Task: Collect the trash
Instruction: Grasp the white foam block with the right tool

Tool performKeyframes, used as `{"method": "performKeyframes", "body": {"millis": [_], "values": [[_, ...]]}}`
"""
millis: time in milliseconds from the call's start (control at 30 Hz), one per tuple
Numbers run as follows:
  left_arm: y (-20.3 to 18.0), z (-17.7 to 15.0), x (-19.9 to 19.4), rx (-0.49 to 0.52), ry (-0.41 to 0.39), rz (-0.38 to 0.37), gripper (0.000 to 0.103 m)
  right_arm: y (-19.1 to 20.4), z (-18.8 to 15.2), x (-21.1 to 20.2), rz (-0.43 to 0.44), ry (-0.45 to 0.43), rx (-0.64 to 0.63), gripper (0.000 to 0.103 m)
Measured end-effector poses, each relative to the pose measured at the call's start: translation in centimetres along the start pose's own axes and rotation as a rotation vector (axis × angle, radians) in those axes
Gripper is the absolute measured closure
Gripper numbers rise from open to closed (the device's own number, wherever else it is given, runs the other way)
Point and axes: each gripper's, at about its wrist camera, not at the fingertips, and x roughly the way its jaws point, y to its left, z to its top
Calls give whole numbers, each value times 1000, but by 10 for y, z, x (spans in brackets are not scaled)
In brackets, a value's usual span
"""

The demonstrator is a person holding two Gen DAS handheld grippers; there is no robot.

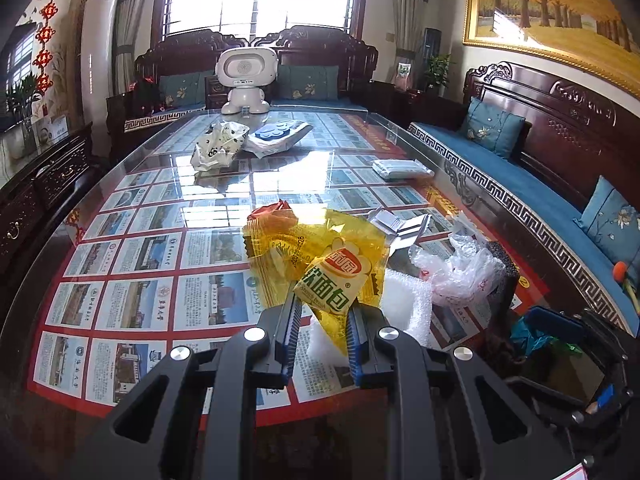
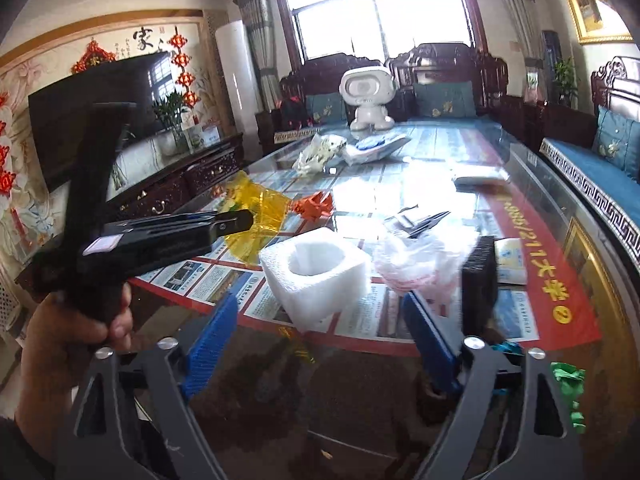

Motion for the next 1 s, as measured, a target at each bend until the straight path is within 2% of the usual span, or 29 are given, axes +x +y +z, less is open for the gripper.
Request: {"method": "performKeyframes", "body": {"millis": [167,400,467,567,600,633,767,1000], "values": [[15,-8,-8,1,-5,19,82,-1,10,43,-62,87,89,44],[25,-15,-9,-5,2,17,82,-13,27,84,-160,173,200,45],[27,-16,-7,-12,7,13,82,-17,28,94,-186,201,225,49],[26,-17,-6,-14,9,9,82,-20,28,106,-175,224,224,71],[25,-17,-6,-13,9,7,82,-17,27,106,-164,221,208,85],[24,-18,-6,-11,10,3,82,-15,26,104,-138,213,200,85],[22,-22,-17,-3,-6,7,82,2,18,80,-146,145,107,85],[9,-47,-55,28,-9,-11,82,13,4,17,-233,43,-22,85]]}}
